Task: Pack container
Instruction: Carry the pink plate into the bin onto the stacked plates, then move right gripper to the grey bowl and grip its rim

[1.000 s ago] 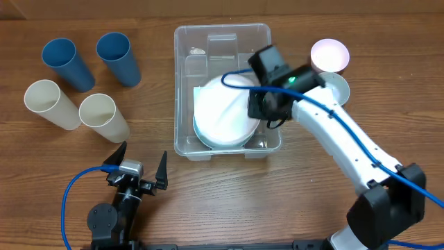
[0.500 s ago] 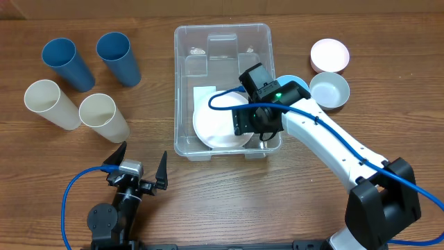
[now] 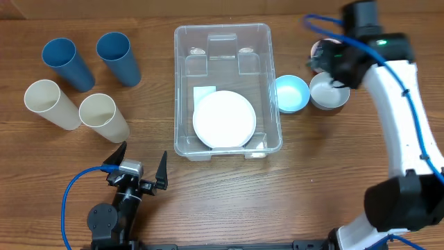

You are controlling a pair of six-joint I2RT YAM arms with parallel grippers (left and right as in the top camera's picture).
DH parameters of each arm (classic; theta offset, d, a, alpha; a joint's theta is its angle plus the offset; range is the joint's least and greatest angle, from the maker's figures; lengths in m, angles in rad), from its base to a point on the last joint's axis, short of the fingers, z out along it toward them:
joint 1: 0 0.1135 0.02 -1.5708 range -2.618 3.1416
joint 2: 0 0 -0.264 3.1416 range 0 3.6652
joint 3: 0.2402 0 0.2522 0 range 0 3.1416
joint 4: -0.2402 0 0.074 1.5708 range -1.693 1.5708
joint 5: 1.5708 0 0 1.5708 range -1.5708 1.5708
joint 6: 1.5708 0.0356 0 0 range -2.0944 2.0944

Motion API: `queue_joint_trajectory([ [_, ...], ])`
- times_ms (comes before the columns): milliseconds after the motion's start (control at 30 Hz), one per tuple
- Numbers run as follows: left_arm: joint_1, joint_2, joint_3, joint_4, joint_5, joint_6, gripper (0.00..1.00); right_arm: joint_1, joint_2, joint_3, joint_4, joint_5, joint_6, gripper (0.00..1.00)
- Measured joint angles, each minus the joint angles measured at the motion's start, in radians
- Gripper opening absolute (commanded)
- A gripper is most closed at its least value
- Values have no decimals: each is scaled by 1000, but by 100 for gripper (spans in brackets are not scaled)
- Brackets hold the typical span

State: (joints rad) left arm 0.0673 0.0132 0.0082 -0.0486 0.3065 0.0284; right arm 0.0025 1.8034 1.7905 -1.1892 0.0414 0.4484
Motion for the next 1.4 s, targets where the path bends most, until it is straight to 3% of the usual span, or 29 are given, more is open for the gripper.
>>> queue_joint_trajectory([
  [367,0,0,0,0,0,0,100,-94,367,-3,16,13,37,76],
  [733,0,0,0,0,0,0,100,-102,371,-6,-10,52,48,75],
  [1133,0,0,0,0,0,0,100,-124,371,79,-159,66,57,73],
  [1300,0,0,0,0,0,0,100,-171,371,31,-110,70,72,65],
  [1367,0,0,0,0,0,0,100,-179,371,-13,-56,71,75,54],
  [1400,0,0,0,0,0,0,100,-179,371,-39,-28,70,75,43],
])
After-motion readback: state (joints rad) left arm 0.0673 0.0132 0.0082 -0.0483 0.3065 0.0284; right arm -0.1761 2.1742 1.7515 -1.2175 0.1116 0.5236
